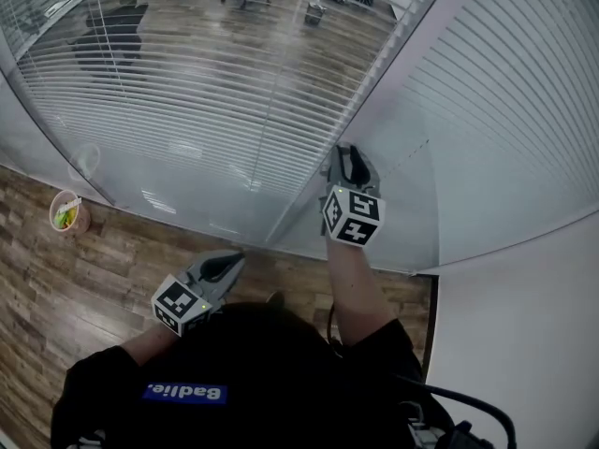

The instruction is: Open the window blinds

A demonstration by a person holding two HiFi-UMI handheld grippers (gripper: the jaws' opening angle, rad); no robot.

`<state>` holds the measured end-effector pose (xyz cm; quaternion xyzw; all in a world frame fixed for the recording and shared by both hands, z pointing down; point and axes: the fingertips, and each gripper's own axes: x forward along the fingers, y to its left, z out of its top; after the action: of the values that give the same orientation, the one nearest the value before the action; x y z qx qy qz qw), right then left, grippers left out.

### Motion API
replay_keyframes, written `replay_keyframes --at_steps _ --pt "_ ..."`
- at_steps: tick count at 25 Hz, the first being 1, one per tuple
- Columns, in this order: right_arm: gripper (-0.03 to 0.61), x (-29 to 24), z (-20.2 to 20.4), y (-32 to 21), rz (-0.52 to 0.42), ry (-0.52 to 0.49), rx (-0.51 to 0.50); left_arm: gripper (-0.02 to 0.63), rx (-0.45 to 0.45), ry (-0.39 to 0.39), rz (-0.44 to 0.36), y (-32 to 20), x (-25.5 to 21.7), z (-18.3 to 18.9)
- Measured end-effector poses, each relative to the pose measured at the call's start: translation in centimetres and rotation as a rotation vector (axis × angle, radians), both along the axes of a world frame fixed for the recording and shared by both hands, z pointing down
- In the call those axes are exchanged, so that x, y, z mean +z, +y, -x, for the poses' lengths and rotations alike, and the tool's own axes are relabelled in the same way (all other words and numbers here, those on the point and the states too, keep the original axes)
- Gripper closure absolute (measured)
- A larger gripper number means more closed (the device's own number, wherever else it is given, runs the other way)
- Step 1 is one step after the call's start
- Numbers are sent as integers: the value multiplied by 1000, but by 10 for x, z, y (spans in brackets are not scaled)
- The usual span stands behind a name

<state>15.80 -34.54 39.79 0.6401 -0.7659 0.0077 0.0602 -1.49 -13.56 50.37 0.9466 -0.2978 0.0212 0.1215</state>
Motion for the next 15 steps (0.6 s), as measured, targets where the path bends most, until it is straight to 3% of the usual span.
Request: replay_keyframes --at_steps 15 --pt "443 0 0 2 3 -1 10 614 -1 -4 -7 3 -2 6"
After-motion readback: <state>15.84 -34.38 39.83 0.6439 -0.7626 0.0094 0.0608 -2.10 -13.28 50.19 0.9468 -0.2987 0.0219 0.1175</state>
